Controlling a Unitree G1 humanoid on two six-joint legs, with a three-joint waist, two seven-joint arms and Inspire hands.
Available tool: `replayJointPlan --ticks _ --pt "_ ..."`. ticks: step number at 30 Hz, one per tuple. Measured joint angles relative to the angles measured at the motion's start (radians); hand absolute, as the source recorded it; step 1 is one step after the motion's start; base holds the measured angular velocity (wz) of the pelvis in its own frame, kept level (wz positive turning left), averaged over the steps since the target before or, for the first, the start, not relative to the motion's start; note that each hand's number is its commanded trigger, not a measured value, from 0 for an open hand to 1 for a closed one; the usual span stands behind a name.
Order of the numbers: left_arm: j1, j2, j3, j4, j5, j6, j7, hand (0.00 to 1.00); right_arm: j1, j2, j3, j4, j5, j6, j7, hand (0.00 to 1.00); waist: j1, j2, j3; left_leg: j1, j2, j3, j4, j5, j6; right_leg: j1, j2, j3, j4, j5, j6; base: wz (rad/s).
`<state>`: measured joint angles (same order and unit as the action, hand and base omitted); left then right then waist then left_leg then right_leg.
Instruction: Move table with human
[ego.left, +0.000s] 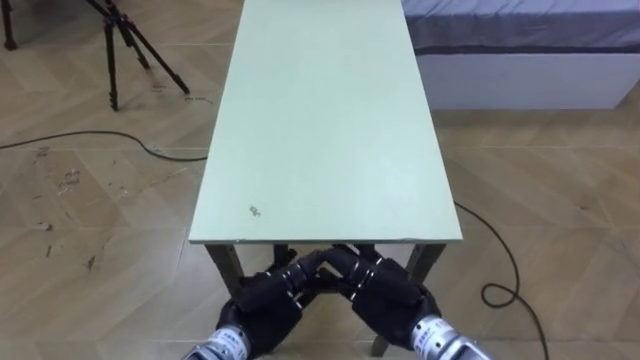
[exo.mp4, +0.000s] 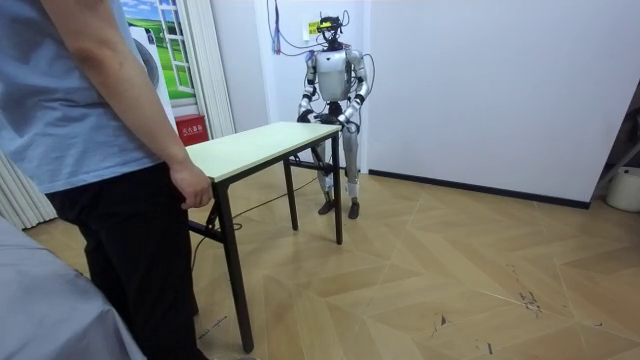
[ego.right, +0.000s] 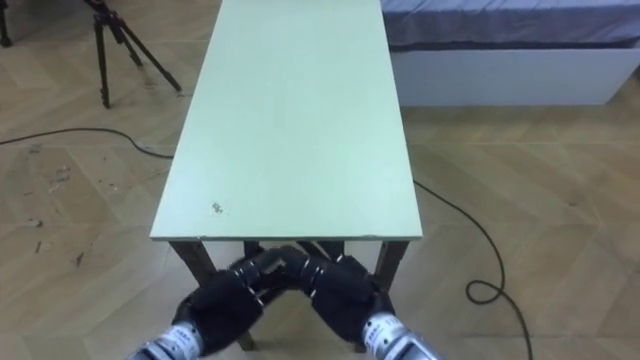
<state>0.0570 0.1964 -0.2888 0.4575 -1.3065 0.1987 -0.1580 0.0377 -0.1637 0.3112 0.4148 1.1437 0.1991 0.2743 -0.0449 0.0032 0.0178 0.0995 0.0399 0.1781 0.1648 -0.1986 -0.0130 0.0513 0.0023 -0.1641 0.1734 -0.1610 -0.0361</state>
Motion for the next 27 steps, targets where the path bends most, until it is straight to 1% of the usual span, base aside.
replayJointPlan --ticks 2,4,7,10,11,13,15,16,17,18,19,21,23,27 --pt "-0.015 -0.003 0.03 0.025 -0.019 0.001 0.029 0.0 -0.006 0.003 -0.025 0.003 0.034 0.006 -0.016 0.0 0.001 0.0 0.0 0.0 0.0 -0.001 0.0 0.0 0.0 0.0 0.0 -0.001 0.0 0.0 0.0 0.0" --pt "-0.015 -0.005 0.053 0.031 -0.019 0.001 0.046 0.0 -0.008 0.004 -0.038 0.003 0.041 0.012 -0.028 0.0 0.001 0.0 -0.0001 0.0 0.0 -0.001 0.0 0.0 0.0 0.001 0.0 -0.001 0.001 0.0 0.0 0.0" --pt "-0.015 -0.007 0.072 0.041 -0.02 0.002 0.07 0.0 -0.013 0.001 -0.042 0.008 0.073 0.016 -0.047 0.0 0.003 0.0 -0.0002 0.001 0.0 -0.003 0.0 0.0 0.0 0.001 -0.001 -0.001 0.002 0.001 0.0 0.0" --pt "-0.038 -0.011 0.083 0.094 -0.034 0.006 0.091 0.0 -0.058 -0.001 -0.051 0.074 0.075 0.022 -0.049 0.0 0.004 0.002 0.0006 0.007 0.001 -0.003 0.0 0.0 0.0 0.002 -0.001 -0.001 0.011 0.001 0.0 0.0" --pt "-0.046 -0.011 0.087 0.1 -0.039 0.013 0.104 0.0 -0.076 -0.001 -0.059 0.101 0.075 0.023 -0.053 0.0 0.003 0.004 0.0013 0.007 0.0 -0.003 0.0 0.0 0.0 0.002 0.0 0.0 0.012 0.001 0.0 0.0" --pt "-0.062 -0.011 0.091 0.108 -0.065 0.021 0.11 0.0 -0.098 -0.003 -0.068 0.13 0.076 0.023 -0.054 0.0 0.005 0.005 0.0016 0.008 0.0 -0.005 0.0 0.0 0.0 0.001 0.0 0.007 0.014 0.001 -0.001 0.0" --pt "-0.078 -0.01 0.091 0.122 -0.103 0.022 0.111 0.0 -0.104 -0.003 -0.071 0.132 0.082 0.026 -0.057 0.0 0.007 0.007 0.001 0.008 -0.001 -0.021 0.001 0.0 0.0 0.001 0.0 0.01 0.014 0.002 -0.002 0.0" --pt "-0.086 -0.01 0.091 0.128 -0.117 0.023 0.111 0.0 -0.106 -0.003 -0.071 0.131 0.088 0.035 -0.061 0.0 0.011 0.009 0.0012 0.008 -0.001 -0.023 0.002 0.0 0.0 0.001 -0.001 0.011 0.015 0.002 -0.002 0.0" --pt "-0.091 -0.01 0.092 0.129 -0.119 0.026 0.112 0.0 -0.109 -0.005 -0.072 0.131 0.1 0.043 -0.065 0.0 0.012 0.012 0.0005 0.006 -0.001 -0.024 0.004 0.0 0.0 -0.001 -0.001 0.011 0.015 0.002 -0.003 0.0" --pt "-0.095 -0.01 0.093 0.129 -0.119 0.031 0.113 0.0 -0.111 -0.005 -0.073 0.131 0.107 0.044 -0.068 0.0 0.012 0.013 0.0002 0.002 -0.001 -0.025 0.007 0.0 0.0 -0.002 -0.001 0.011 0.015 0.002 -0.003 0.04" --pt "-0.107 -0.01 0.101 0.13 -0.119 0.042 0.119 0.0 -0.116 -0.005 -0.081 0.131 0.109 0.044 -0.075 0.0 0.014 0.014 0.0004 -0.004 -0.001 -0.027 0.014 0.0 0.0 -0.004 0.0 0.01 0.014 0.002 -0.003 0.0" --pt "-0.119 -0.01 0.116 0.13 -0.119 0.046 0.12 0.0 -0.116 -0.005 -0.084 0.13 0.109 0.044 -0.086 0.0 0.02 0.016 -0.0001 -0.004 0.0 -0.029 0.021 0.0 0.0 -0.002 0.0 0.009 0.014 0.003 -0.004 0.0" --pt "-0.126 -0.018 0.128 0.13 -0.12 0.055 0.126 0.0 -0.116 -0.005 -0.091 0.128 0.111 0.044 -0.091 0.0 0.018 0.021 -0.001 -0.008 -0.001 -0.032 0.027 0.0 0.0 -0.002 0.0 0.001 0.014 0.003 -0.004 0.02" --pt "-0.147 -0.019 0.131 0.13 -0.128 0.06 0.127 0.0 -0.116 -0.005 -0.1 0.127 0.111 0.044 -0.091 0.0 0.016 0.022 -0.0015 -0.014 -0.001 -0.043 0.027 0.0 0.0 -0.003 0.0 -0.004 0.015 0.004 -0.005 0.07"
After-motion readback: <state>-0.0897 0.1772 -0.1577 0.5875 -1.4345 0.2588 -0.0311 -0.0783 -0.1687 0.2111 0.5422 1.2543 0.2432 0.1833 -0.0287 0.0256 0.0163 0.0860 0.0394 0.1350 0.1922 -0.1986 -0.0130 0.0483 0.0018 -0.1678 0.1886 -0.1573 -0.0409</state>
